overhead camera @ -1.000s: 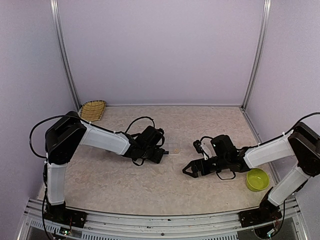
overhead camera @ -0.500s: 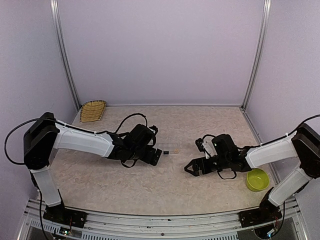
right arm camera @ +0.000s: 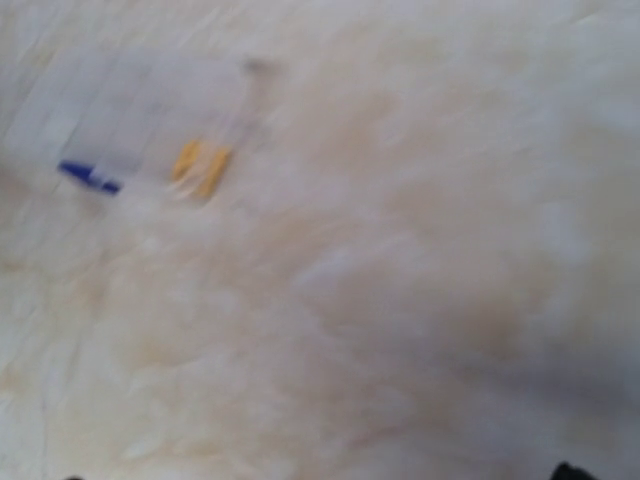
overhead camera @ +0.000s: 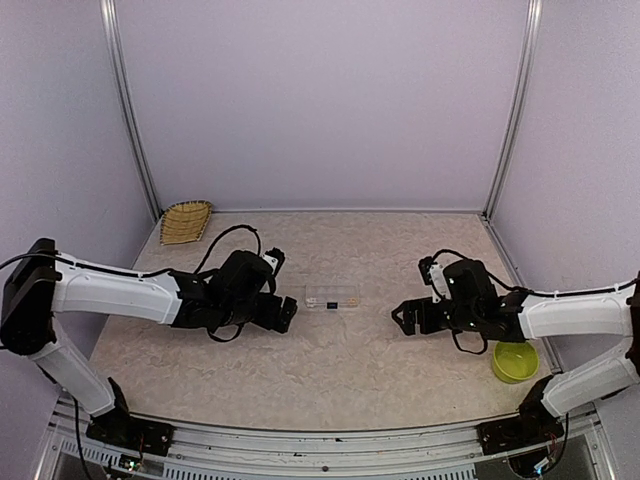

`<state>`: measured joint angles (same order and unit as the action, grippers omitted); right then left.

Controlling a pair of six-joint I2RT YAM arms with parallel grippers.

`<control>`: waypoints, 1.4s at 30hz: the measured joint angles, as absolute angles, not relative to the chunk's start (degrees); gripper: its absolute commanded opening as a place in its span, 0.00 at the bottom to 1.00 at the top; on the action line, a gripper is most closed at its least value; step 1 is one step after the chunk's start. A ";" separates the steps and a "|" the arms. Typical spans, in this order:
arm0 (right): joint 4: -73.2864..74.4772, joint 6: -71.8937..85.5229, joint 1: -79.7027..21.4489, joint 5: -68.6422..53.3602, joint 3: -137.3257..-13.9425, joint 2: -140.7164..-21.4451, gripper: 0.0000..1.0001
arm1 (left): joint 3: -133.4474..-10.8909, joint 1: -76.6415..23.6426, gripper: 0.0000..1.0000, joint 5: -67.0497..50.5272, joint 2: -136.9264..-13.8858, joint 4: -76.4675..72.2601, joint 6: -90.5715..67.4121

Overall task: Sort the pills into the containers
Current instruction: Reset both arms

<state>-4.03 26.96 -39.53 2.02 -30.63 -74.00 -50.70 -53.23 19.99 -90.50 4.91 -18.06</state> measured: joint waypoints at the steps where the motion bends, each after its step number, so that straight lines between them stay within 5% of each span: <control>1: -3.33 26.94 -39.51 3.60 -30.24 -72.29 1.00 | -50.00 -53.10 0.99 20.01 -89.30 4.78 -18.22; 22: 5.89 23.94 -39.40 16.40 -24.51 -49.19 1.00 | -31.16 -52.80 0.99 25.28 -58.85 1.21 -21.37; 32: 5.96 22.74 -39.40 15.40 -17.50 -34.00 1.00 | -23.94 -52.80 0.99 29.10 -54.74 0.82 -24.01; 42: 5.26 22.76 -39.40 14.37 -15.14 -33.15 1.00 | -12.97 -52.82 0.99 29.58 -39.97 -3.95 -22.46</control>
<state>5.26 22.76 -39.40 14.37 -15.14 -33.15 -12.97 -52.82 29.58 -39.97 -3.95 -22.46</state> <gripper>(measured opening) 0.999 0.987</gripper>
